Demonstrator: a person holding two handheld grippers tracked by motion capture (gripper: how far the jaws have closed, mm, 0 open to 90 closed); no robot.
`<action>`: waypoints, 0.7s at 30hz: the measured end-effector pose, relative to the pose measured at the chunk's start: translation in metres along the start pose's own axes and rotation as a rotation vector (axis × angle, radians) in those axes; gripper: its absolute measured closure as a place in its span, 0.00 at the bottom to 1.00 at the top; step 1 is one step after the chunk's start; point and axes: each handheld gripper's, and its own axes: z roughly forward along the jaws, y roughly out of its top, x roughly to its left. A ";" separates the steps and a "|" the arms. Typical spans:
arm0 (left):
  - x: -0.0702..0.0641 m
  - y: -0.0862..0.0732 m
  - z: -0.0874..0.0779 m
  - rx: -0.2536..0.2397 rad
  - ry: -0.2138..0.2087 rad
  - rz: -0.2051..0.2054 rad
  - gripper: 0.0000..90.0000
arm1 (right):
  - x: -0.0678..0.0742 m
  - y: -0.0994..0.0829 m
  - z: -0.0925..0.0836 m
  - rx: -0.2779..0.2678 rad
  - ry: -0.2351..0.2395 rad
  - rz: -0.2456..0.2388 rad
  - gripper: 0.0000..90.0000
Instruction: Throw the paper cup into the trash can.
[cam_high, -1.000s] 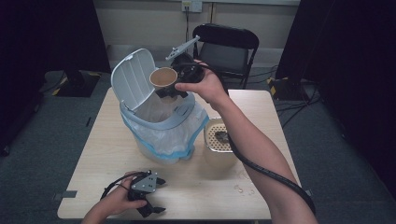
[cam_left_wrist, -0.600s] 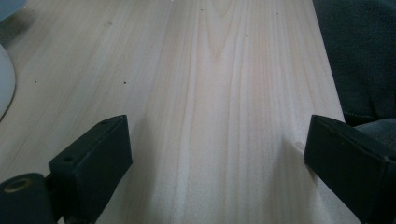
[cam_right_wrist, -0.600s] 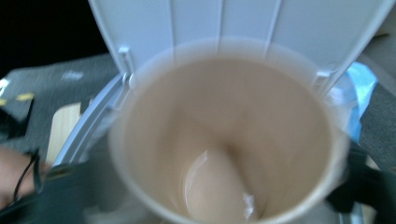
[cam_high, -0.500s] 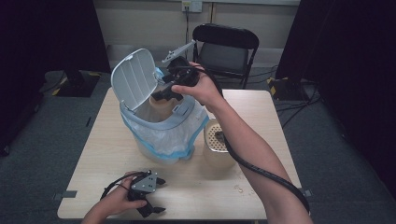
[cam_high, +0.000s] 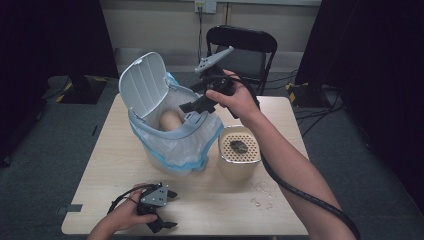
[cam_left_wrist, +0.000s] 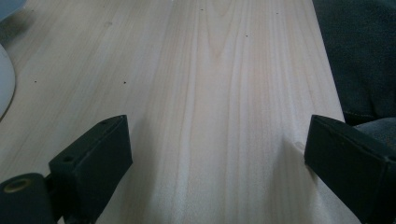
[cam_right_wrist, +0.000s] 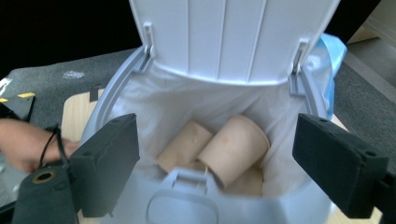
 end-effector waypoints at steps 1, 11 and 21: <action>0.000 0.000 0.000 0.000 0.000 0.000 0.08 | 0.000 0.000 0.000 0.000 0.000 0.000 0.16; -0.001 0.000 0.000 0.001 0.003 -0.002 0.07 | 0.007 -0.022 -0.026 0.006 -0.006 0.006 0.16; 0.000 0.000 0.000 0.004 0.002 0.000 0.07 | 0.009 -0.042 -0.041 -0.001 -0.017 0.013 0.16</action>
